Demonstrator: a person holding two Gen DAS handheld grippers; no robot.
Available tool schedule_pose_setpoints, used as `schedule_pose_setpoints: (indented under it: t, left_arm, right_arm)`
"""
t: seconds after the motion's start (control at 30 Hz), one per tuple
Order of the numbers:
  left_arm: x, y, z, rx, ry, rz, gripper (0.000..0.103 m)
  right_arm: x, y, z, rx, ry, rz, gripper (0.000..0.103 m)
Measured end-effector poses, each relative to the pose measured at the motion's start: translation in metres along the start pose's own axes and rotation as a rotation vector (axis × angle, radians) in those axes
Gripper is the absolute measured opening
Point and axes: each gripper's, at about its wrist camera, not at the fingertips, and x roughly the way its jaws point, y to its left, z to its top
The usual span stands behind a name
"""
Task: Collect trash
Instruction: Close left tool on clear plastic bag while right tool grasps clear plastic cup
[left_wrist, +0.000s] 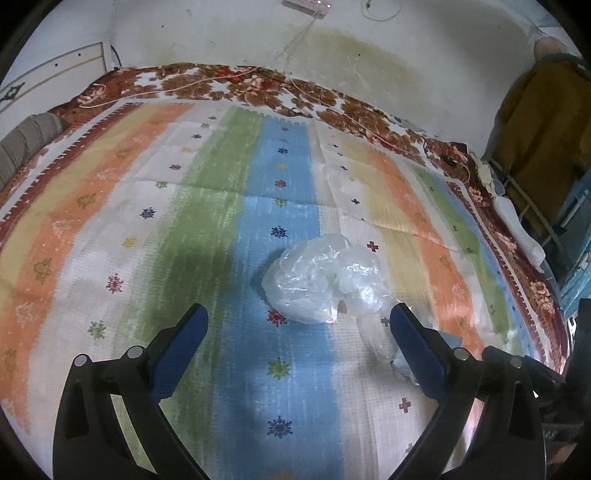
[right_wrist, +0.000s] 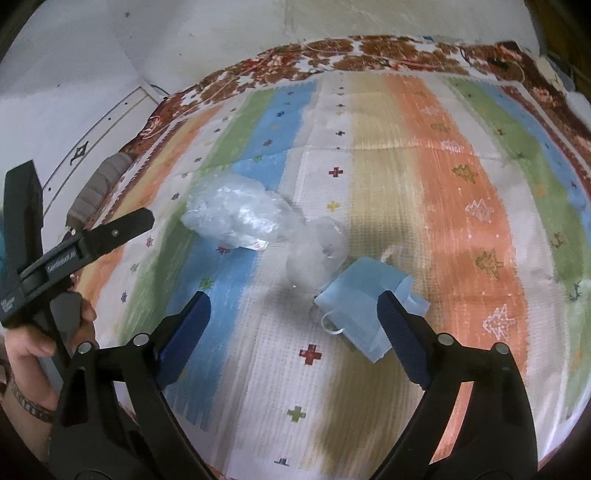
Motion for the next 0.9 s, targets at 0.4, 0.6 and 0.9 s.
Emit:
schedule_pose_setpoints:
  t: [0.4,0.6,0.9]
  left_arm:
    - [0.019,0.003,0.008,-0.01,0.002,0.007,0.096]
    - [0.039,0.011,0.001,-0.004,0.024,-0.002,0.096]
    - [0.062,0.035,0.0,-0.123,0.013,-0.13,0.092]
  right_arm:
    - [0.036,-0.022,0.02,0.094,0.025,0.062,0.079]
    - [0.056,-0.026,0.023,0.121,0.038,0.082,0.072]
    - [0.082,-0.037,0.022,0.174,0.047,0.133,0.051]
